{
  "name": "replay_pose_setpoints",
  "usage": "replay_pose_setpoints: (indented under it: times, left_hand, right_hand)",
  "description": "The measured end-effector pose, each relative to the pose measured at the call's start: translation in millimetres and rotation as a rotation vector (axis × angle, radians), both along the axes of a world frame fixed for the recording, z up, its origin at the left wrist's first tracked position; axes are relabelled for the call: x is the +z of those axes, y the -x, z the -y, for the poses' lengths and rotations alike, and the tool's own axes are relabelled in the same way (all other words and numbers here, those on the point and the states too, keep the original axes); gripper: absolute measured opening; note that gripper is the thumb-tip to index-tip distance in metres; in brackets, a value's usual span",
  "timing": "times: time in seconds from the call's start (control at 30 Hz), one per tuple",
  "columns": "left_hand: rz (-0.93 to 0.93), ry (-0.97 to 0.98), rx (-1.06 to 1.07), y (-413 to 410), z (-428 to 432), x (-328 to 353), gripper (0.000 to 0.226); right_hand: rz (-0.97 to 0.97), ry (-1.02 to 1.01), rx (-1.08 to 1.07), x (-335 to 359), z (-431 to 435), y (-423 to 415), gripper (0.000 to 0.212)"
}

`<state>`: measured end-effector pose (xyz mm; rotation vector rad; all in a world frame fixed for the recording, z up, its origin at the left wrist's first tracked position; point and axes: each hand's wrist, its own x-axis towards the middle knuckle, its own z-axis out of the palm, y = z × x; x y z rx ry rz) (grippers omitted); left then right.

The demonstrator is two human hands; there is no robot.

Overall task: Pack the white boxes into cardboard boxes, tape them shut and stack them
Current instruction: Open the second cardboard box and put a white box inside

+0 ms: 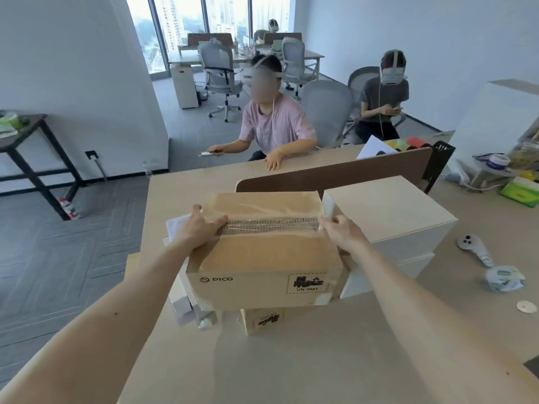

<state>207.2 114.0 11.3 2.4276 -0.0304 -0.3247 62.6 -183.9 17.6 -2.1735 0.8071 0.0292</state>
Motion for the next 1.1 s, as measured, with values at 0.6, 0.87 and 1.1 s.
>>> replay_pose_setpoints:
  times: [0.6, 0.87, 1.1]
  left_hand:
    - [0.157, 0.096, 0.408, 130.8, -35.7, 39.9, 0.08]
    - [0.21, 0.071, 0.675, 241.2, -73.8, 39.8, 0.087]
    - [0.199, 0.02, 0.8, 315.9, -112.8, 39.8, 0.092]
  right_hand:
    - [0.16, -0.072, 0.429, 4.7, -4.5, -25.2, 0.052]
    - [0.185, -0.047, 0.692, 3.9, -55.9, -6.7, 0.046]
    - [0.157, -0.103, 0.828, -3.7, -113.8, 34.2, 0.052]
